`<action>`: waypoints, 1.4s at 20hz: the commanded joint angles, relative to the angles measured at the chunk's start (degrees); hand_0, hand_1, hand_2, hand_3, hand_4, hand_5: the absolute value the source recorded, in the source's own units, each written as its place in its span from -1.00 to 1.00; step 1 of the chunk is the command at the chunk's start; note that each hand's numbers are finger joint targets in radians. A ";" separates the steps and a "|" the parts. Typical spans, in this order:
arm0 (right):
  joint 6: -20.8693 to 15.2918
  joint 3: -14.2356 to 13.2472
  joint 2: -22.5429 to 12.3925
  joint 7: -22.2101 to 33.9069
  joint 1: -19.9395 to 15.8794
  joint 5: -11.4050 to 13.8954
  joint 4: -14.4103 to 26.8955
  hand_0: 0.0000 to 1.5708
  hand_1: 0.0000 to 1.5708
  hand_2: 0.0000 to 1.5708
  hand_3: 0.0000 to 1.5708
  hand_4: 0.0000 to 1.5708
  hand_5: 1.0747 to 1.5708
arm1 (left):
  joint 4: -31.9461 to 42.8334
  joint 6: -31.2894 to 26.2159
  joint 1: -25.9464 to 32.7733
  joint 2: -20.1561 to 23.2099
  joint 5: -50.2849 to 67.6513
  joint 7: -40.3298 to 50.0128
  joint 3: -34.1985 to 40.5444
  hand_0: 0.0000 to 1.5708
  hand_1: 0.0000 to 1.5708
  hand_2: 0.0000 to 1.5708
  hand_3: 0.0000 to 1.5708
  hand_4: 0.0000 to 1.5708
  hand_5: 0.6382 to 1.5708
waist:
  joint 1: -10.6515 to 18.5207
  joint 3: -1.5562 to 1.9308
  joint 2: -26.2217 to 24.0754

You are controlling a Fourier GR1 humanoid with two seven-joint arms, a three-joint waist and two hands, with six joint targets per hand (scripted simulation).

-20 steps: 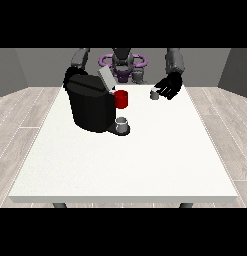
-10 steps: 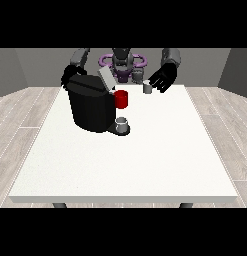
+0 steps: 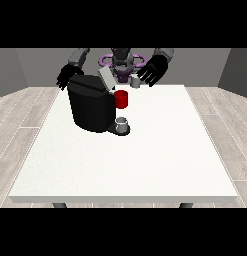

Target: Insert the coffee pod into the coffee machine and close the lid

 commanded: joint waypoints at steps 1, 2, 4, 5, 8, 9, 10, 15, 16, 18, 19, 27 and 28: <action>0.01 -0.21 -0.79 0.15 -3.92 0.34 -0.50 -1.00 -1.00 -1.00 -1.00 -0.30 1.00 | 0.48 -0.30 -5.26 1.31 -0.35 1.87 0.92 0.63 0.63 0.70 0.62 -0.39 1.00 | -1.89 0.00 4.19; -0.96 0.66 -0.41 -0.70 -1.89 1.83 -0.22 -1.00 -1.00 -1.00 -1.00 -0.31 1.00 | -0.29 1.68 -4.07 -0.77 -0.84 1.03 0.15 0.60 0.60 0.68 0.60 -0.38 1.00 | -2.12 0.00 3.42; -0.77 2.27 0.32 0.16 -2.37 2.16 -3.14 -1.00 -1.00 -1.00 -1.00 -0.34 1.00 | 1.37 2.71 -4.21 0.47 -1.12 0.89 1.13 0.64 0.64 0.71 0.62 -0.34 1.00 | -3.86 -0.02 4.42; 0.16 -0.23 -0.82 0.16 -1.97 0.30 -0.67 -1.00 -1.00 -1.00 -1.00 -0.38 1.00 | 0.38 0.37 -4.74 -0.48 -1.12 2.60 0.22 0.63 0.63 0.70 0.61 -0.34 1.00 | -2.04 0.01 2.39; -5.32 1.83 2.06 3.79 -4.13 2.91 -3.19 -1.00 -1.00 -1.00 -1.00 -0.33 1.00 | 1.40 1.64 -3.38 -1.64 -2.13 1.09 -0.59 0.63 0.63 0.66 0.56 -0.36 1.00 | -1.39 -0.02 2.63; -0.34 0.10 -1.10 1.54 -1.82 0.75 -2.17 -1.00 -1.00 -1.00 -1.00 -0.33 1.00 | 1.00 2.01 -5.03 -0.66 -1.88 2.24 0.40 0.61 0.61 0.65 0.57 -0.37 1.00 | -3.34 0.00 3.27; -1.30 1.14 -0.46 3.49 -0.46 1.48 -3.82 -1.00 -1.00 -1.00 -1.00 -0.34 1.00 | 1.82 0.16 -4.04 1.22 -1.42 0.10 0.89 0.61 0.61 0.65 0.57 -0.38 1.00 | -3.19 -0.01 2.22; -1.58 -0.62 -0.11 0.61 -0.75 0.29 -2.87 -1.00 -1.00 -1.00 -1.00 -0.32 1.00 | 1.18 3.66 -2.03 -3.55 -2.96 0.60 -0.92 0.65 0.65 0.67 0.56 -0.37 1.00 | -2.05 0.00 3.21; -0.66 -0.69 -0.59 1.27 -0.78 0.06 -1.20 -1.00 -1.00 -1.00 -1.00 -0.33 1.00 | 1.27 1.62 -4.18 -4.77 -2.69 4.66 -1.03 0.63 0.63 0.67 0.56 -0.36 1.00 | -1.75 0.02 1.66; -2.87 0.16 -0.04 4.48 -3.46 1.34 -3.64 -1.00 -1.00 -1.00 -1.00 -0.37 1.00 | 2.16 -0.02 -5.64 -0.70 -2.39 0.82 0.08 0.69 0.69 0.70 0.57 -0.36 1.00 | -1.86 -0.01 3.95; -0.52 -1.21 -1.16 1.25 -2.39 -0.28 -2.34 -1.00 -1.00 -1.00 -1.00 -0.37 1.00 | 2.01 0.60 -6.69 -1.14 -2.75 2.54 0.05 0.68 0.68 0.69 0.56 -0.35 1.00 | -3.19 0.01 5.26; -1.49 -1.83 -0.43 -2.95 -1.83 -0.10 -0.97 -1.00 -1.00 -1.00 -1.00 -0.35 1.00 | 1.25 1.29 -7.03 -1.70 -3.58 1.10 -0.30 0.51 0.51 0.61 0.52 -0.37 1.00 | -1.41 0.02 6.47; -0.37 -3.95 -2.73 1.07 -4.59 -1.96 -1.42 -1.00 -1.00 -1.00 -1.00 -0.39 1.00 | 1.53 -1.74 -7.61 -0.08 -2.90 -0.16 -0.03 0.51 0.51 0.61 0.52 -0.37 1.00 | -0.77 0.01 5.75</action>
